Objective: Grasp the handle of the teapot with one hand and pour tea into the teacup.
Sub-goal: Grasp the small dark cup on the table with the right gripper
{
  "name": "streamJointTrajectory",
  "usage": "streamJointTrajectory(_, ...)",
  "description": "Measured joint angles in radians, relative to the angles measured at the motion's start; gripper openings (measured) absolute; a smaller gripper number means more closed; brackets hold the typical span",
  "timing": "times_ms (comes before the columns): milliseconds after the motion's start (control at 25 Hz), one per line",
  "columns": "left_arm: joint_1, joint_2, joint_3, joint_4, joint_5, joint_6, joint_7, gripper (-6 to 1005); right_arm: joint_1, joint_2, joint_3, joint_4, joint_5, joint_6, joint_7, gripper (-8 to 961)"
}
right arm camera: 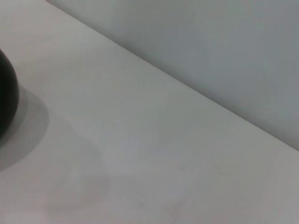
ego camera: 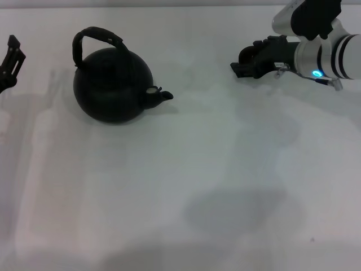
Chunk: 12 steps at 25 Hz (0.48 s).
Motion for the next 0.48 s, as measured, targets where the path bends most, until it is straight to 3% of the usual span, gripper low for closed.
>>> streamJointTrajectory(480, -0.014, 0.000, -0.003, 0.000, -0.002, -0.003, 0.000, 887, -0.001, -0.004, -0.001, 0.004, -0.017, -0.011, 0.001, 767)
